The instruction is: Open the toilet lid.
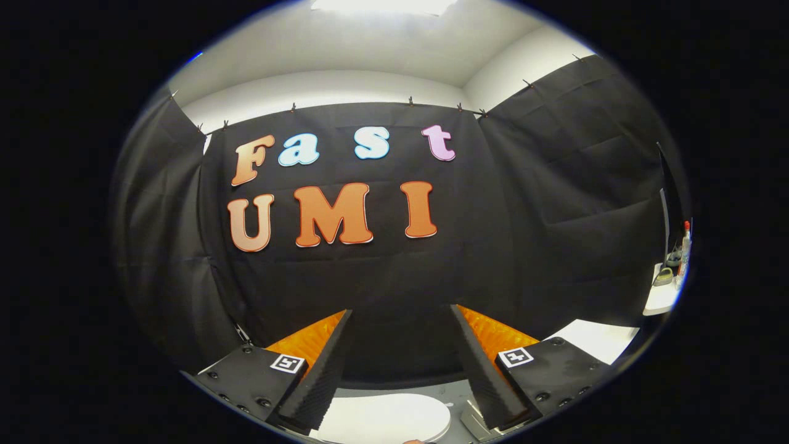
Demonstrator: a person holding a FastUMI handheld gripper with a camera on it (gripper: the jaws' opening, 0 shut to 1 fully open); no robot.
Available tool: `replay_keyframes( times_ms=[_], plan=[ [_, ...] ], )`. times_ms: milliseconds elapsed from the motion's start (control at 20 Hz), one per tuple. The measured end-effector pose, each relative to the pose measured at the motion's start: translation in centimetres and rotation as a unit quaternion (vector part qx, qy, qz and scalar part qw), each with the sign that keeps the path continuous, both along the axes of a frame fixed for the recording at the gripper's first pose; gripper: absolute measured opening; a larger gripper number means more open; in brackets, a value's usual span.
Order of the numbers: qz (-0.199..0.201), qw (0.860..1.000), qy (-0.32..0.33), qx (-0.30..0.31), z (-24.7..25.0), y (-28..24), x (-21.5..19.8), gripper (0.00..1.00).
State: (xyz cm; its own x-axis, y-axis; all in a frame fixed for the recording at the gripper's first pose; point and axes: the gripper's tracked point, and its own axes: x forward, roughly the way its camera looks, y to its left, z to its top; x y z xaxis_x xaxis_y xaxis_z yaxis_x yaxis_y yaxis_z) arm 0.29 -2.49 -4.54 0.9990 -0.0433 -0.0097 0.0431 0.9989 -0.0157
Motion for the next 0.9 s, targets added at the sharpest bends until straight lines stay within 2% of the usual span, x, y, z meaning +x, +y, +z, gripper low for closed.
replay_keyframes(
  times_ms=[650, 900],
  plan=[
    [-0.003, 0.999, 0.043, 0.007, -13.2, -1.8, -2.4, 0.98],
    [-0.014, 0.995, 0.081, 0.053, -19.0, -3.3, -3.5, 0.98]
  ],
)
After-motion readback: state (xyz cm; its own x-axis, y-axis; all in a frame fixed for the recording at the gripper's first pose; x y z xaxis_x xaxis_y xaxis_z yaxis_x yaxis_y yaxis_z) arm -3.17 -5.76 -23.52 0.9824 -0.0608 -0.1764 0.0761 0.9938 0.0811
